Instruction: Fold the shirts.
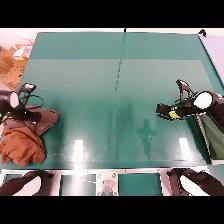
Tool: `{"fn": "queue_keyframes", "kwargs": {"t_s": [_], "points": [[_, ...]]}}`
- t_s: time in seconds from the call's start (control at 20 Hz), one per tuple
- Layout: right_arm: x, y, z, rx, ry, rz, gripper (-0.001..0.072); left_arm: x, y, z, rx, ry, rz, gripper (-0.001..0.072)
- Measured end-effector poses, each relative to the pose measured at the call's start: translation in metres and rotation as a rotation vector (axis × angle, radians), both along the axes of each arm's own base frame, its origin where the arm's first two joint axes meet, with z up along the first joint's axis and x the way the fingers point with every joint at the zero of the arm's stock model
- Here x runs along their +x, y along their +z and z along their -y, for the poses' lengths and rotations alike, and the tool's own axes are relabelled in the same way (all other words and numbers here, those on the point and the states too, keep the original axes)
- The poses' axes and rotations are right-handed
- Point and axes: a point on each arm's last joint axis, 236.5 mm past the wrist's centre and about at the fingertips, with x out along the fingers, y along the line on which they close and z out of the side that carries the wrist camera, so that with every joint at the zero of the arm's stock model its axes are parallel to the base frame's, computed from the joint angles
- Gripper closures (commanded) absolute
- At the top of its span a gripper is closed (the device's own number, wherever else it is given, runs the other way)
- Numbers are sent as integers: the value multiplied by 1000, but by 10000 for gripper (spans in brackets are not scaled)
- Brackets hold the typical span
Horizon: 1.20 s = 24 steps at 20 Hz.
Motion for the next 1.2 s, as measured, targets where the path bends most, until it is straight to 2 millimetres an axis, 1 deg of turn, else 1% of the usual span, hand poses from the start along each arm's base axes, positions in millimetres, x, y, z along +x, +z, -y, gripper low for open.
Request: {"fn": "queue_keyframes", "kwargs": {"t_s": [0.05,0.15,0.2,0.25,0.35,0.4,0.5,0.55,0.6,0.7,0.75,0.8,0.85,0.9,0.95,1.0,1.1,1.15,1.2], "points": [[0,0,0,0,0,0,697,0,-8,-2,7,-5,-9,683],[0,0,0,0,0,0,697,1,-17,-5,23,-12,-20,685],[0,0,0,0,0,0,697,4,-17,-6,25,-12,-20,685],[0,0,0,0,0,0,697,9,-12,-7,27,-7,-10,685],[0,0,0,0,0,0,697,28,12,-8,21,13,33,685],[0,0,0,-1,1,0,698,42,31,-4,-2,31,71,685],[2,4,1,-6,5,7,697,72,82,15,-91,46,170,685],[3,7,2,-13,9,9,698,87,111,30,-146,36,228,685],[5,12,4,-22,14,14,697,101,145,50,-205,12,291,685],[8,24,9,-48,26,22,697,119,211,94,-304,-75,416,685],[11,32,11,-61,32,30,698,123,241,119,-350,-131,474,685],[13,40,13,-72,36,38,698,123,263,142,-391,-182,512,685],[16,48,15,-82,40,48,697,122,279,165,-434,-233,538,685],[19,56,16,-88,41,63,698,119,291,191,-483,-288,552,685],[22,64,17,-92,43,76,697,116,295,214,-524,-333,547,685],[25,71,18,-97,44,88,697,111,294,240,-567,-381,526,684],[29,81,19,-101,44,106,697,102,279,285,-630,-460,457,683],[30,85,19,-102,45,112,697,97,264,307,-655,-492,410,657],[30,87,19,-103,44,116,691,92,249,327,-677,-519,364,290]]}}
